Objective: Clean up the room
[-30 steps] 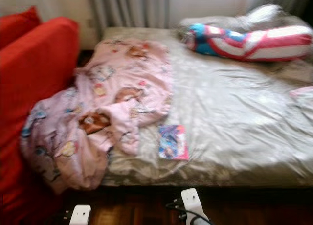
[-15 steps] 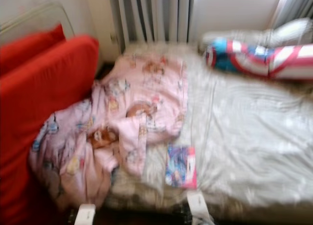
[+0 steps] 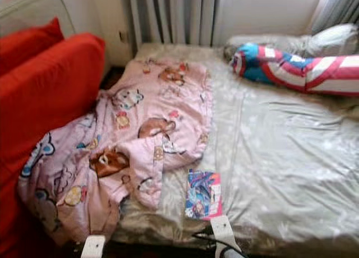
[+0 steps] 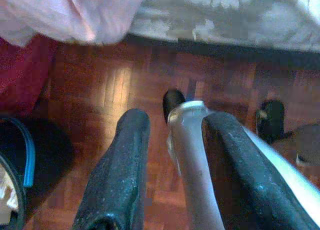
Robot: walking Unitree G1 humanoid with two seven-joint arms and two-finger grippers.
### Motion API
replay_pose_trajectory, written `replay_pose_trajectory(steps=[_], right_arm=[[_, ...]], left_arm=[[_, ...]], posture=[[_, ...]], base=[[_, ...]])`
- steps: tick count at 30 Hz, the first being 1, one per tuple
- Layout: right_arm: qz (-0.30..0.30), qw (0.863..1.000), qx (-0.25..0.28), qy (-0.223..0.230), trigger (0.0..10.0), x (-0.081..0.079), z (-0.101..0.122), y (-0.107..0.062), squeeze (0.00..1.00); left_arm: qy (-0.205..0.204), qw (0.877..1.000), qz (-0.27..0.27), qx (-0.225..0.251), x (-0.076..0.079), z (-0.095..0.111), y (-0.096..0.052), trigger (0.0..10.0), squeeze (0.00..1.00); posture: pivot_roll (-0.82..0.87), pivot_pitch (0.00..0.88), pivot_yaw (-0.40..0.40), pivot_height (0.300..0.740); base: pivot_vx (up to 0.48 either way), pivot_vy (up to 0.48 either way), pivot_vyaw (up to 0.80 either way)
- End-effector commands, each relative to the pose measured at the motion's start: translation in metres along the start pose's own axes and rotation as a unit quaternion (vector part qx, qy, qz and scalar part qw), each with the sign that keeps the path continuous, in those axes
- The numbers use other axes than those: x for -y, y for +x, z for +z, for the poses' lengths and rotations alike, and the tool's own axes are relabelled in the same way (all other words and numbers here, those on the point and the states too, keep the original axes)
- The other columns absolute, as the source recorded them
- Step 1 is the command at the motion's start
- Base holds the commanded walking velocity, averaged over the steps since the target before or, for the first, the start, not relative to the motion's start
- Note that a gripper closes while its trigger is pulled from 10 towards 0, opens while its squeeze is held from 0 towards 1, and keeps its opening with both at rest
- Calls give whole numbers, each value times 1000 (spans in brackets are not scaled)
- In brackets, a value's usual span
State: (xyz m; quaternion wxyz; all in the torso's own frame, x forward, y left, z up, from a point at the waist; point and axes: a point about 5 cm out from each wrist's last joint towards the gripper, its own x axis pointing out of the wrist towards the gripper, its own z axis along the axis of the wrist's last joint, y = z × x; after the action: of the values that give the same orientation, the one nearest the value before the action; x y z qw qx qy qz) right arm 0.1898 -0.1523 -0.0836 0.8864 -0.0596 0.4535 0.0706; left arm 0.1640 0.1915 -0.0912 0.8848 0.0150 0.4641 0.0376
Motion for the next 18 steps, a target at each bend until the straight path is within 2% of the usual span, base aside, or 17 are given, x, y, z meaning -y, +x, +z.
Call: replay_pose_trajectory(steps=[1, 2, 5, 6, 7, 9, 10, 11, 12, 15, 18], right_arm=[[-1, 1000, 9, 16, 10000, -1, 0, 0, 0], [-6, 999, 35, 38, 10000, -1, 4, -1, 0], [-9, 997, 55, 54, 10000, 0, 6, -1, 0], [-11, 994, 77, 71, 10000, 1, 9, -2, 0], [-10, 993, 87, 74, 10000, 1, 10, -3, 0], [-7, 992, 98, 75, 10000, 1, 12, -3, 0], [-5, 992, 103, 75, 10000, 1, 13, -3, 0], [-3, 991, 113, 73, 10000, 0, 14, -4, 0], [-3, 991, 113, 73, 10000, 0, 14, -4, 0], [-12, 990, 131, 59, 10000, 1, 16, -5, 0], [-15, 988, 140, 70, 10000, 2, 17, -6, 0]], left_arm=[[-14, 1000, 6, 7, -1, -2, -1, 10000, 0], [-44, 998, 2, 42, -1, 3, -2, 10000, 0], [-61, 996, 0, 66, 0, 6, -3, 10000, 0], [-75, 992, -9, 100, 1, 11, -4, 10000, 0], [-77, 982, -16, 171, -1, 56, 0, 10000, 0], [-74, 960, -27, 270, -1, 120, -4, 10000, 0], [-67, 952, -32, 298, 0, 139, -8, 10000, 0], [-60, 945, -34, 319, 0, 148, -11, 10000, 0], [-60, 945, -34, 319, 0, 148, -11, 10000, 0], [-54, 934, -32, 351, -3, 150, -16, 10000, 0], [-48, 925, -33, 375, -4, 147, -22, 10000, 0]], posture=[[-75, 53, -28, 740], [-77, 63, -27, 740], [-76, 66, -28, 740], [-73, 69, -31, 740], [-71, 70, -32, 740], [-69, 70, -33, 740], [-66, 69, -34, 740], [-67, 69, -34, 740], [-67, 69, -34, 740], [-79, 73, -33, 740], [-81, 73, -36, 740]], base=[[0, 0, 0], [0, 0, 0], [0, 0, 0], [0, 0, 0], [0, 0, 0], [0, 0, 0], [0, 0, 0], [0, 0, 0], [0, 0, 0], [0, 0, 0], [0, 0, 0]])
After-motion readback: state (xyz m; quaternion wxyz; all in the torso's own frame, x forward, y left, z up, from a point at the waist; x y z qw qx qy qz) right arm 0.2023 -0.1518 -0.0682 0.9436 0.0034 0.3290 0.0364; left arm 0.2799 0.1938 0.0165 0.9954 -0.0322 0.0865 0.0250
